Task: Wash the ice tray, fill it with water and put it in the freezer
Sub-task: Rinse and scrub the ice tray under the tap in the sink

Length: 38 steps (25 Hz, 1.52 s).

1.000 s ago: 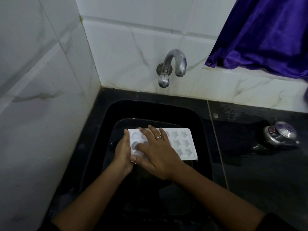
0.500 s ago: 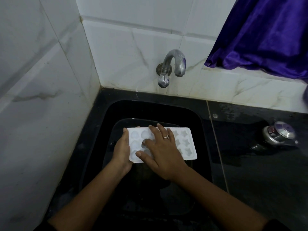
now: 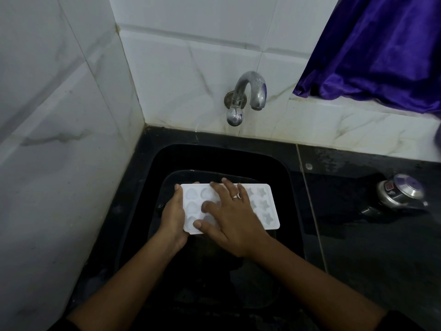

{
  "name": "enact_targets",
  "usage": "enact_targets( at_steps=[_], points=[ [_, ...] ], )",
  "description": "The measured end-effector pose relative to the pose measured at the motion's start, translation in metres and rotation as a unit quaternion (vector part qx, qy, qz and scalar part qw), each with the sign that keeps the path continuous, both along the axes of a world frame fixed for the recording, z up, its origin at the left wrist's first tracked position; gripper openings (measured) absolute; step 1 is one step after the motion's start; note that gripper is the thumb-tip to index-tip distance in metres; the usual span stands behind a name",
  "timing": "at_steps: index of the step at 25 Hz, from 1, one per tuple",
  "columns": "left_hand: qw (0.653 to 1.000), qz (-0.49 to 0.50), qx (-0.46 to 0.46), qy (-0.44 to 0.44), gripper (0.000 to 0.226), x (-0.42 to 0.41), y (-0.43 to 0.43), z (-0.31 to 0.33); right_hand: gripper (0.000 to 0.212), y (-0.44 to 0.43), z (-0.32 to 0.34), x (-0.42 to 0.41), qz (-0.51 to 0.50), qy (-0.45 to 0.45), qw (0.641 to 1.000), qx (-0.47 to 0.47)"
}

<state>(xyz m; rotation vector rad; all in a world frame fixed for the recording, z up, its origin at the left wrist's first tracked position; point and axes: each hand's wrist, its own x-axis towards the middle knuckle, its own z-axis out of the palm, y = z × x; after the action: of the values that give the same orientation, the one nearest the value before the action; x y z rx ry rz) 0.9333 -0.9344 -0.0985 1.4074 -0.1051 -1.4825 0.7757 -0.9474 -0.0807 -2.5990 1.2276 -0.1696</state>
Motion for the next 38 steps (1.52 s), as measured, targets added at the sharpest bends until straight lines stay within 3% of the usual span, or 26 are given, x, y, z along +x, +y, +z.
enact_targets(
  at_steps=[38],
  points=[
    [1.0, 0.0, 0.0, 0.016, 0.066, 0.007, 0.002, -0.006, 0.064, -0.011, 0.001, -0.003, 0.021, 0.014, 1.0, -0.003]
  ],
)
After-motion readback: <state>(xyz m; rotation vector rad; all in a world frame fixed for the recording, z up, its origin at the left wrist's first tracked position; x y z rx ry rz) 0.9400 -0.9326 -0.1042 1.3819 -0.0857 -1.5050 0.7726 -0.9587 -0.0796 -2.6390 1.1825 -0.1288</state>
